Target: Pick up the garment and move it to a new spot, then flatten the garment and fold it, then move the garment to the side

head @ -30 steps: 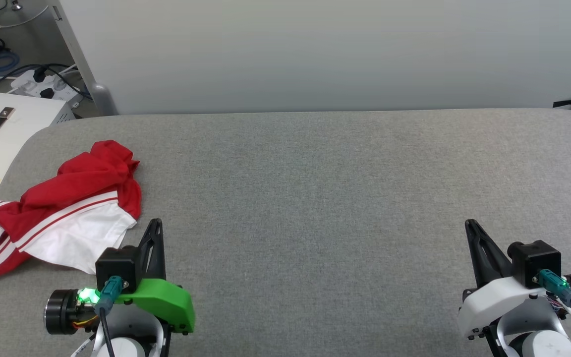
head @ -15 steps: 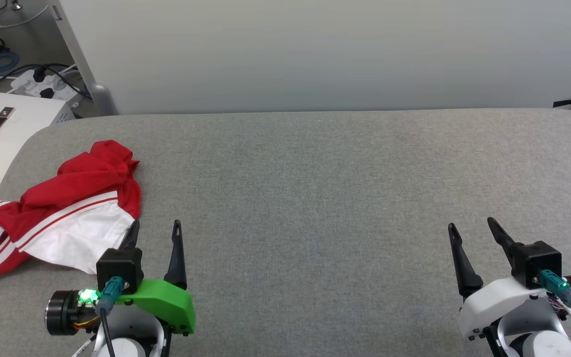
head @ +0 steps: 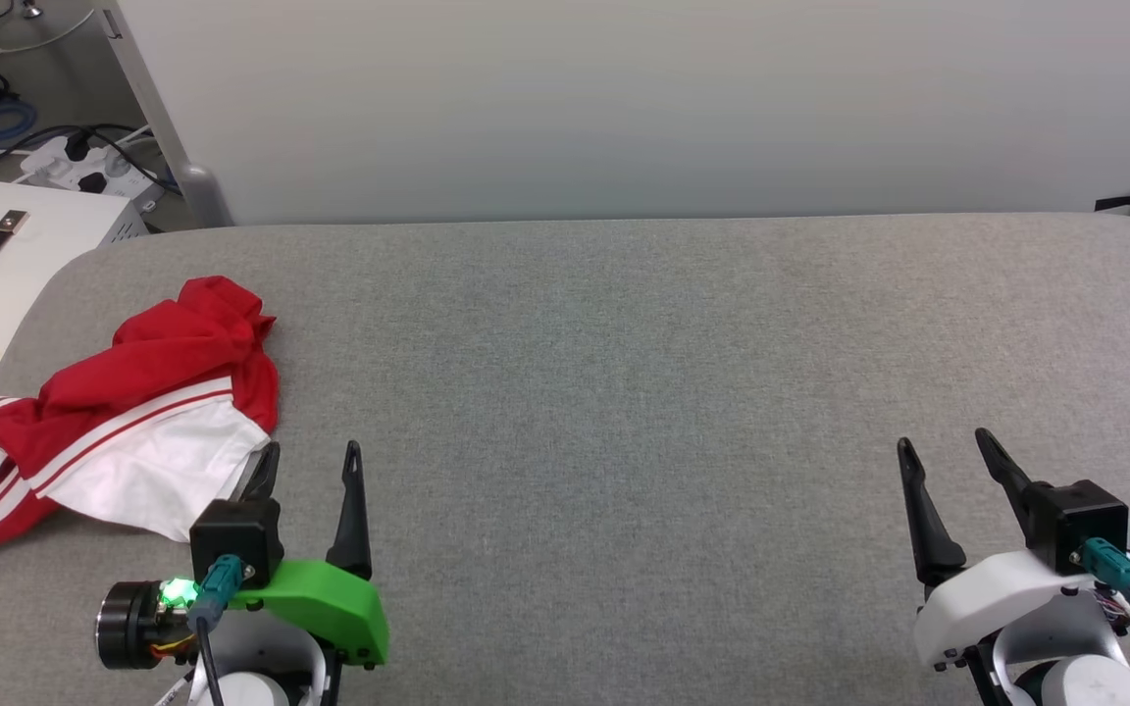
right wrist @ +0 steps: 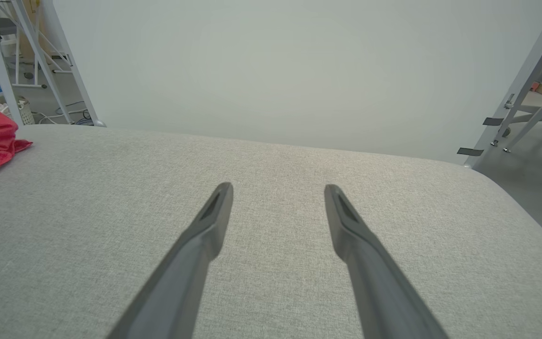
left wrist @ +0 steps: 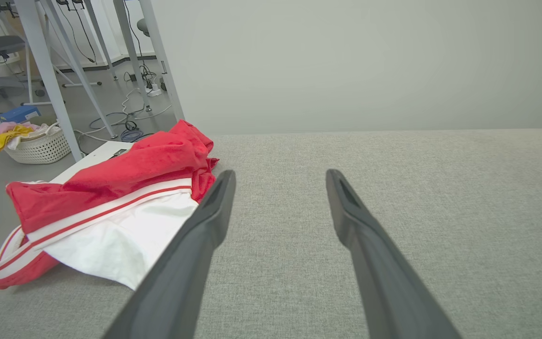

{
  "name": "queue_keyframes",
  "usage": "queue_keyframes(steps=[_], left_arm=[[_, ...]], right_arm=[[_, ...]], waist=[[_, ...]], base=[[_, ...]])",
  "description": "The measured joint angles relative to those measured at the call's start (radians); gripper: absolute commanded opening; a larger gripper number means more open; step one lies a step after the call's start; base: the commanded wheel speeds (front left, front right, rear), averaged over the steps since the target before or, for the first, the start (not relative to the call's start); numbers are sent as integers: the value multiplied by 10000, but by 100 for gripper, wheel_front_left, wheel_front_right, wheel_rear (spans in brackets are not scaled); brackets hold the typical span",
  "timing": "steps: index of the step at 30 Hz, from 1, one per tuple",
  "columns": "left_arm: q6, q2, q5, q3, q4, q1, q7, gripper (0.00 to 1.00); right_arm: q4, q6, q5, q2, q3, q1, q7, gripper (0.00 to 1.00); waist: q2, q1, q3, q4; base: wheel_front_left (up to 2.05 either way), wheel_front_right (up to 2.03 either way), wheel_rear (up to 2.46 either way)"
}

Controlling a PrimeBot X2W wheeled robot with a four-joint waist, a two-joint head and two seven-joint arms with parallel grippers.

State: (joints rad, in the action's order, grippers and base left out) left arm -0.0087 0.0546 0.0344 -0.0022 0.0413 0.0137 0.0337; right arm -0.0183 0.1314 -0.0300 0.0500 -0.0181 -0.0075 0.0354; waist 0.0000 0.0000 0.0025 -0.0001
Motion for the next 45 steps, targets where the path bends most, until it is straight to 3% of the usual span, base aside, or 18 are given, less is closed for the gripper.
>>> queue_keyframes(steps=[45], left_arm=[[-324, 0, 546, 35, 504, -20, 909, 100]], right_arm=[[-242, 0, -105, 0, -176, 7, 928, 100]], waist=[[0, 0, 88, 147]], base=[[0, 0, 0]])
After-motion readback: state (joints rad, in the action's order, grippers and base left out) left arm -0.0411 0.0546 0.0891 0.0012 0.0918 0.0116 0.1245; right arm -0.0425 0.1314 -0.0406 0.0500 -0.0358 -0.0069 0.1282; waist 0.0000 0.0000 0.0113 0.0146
